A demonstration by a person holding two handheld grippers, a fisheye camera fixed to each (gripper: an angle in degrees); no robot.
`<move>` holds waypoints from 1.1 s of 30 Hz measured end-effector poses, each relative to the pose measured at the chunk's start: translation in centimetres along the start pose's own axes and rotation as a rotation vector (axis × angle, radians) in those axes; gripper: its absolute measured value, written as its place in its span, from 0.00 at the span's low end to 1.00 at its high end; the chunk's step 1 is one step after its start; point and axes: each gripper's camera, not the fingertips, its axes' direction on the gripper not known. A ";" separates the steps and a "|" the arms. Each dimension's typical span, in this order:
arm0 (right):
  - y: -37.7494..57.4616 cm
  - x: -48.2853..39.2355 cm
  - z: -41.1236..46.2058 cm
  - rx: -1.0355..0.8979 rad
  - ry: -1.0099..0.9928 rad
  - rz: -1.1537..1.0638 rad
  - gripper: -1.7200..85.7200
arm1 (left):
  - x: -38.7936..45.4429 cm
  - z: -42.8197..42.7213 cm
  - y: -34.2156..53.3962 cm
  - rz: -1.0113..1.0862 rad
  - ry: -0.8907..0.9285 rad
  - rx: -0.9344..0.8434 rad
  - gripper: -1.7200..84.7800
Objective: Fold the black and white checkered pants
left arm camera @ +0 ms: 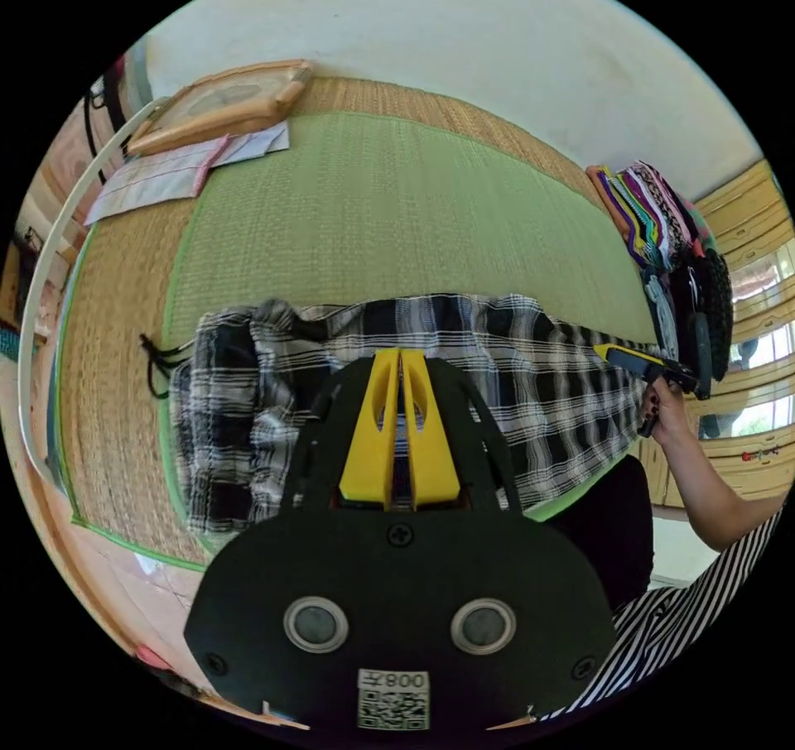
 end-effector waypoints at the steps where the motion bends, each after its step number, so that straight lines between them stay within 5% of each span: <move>1: -0.1 0.2 0.1 0.005 -0.014 0.010 0.02 | -1.5 -0.5 0.6 -0.050 -0.038 -0.003 0.02; 4: -0.3 0.1 0.2 -0.001 -0.001 0.010 0.02 | -5.4 -1.2 2.2 -0.178 -0.140 -0.038 0.02; 8: -0.7 -0.2 0.5 -0.021 0.024 -0.013 0.02 | -8.9 -2.1 3.9 -0.270 -0.020 -0.022 0.02; 18: -0.3 -2.0 -0.3 -0.027 -0.005 -0.081 0.02 | -9.3 -6.4 7.7 -0.165 0.030 0.015 0.02; 24: 2.6 -6.0 0.8 -0.096 -0.206 -0.189 0.02 | -12.2 -6.2 11.5 -0.236 0.034 -0.042 0.02; 33: 5.1 -9.1 4.3 -0.219 -0.151 -0.268 0.02 | -14.9 -7.2 13.9 -0.244 0.044 -0.011 0.02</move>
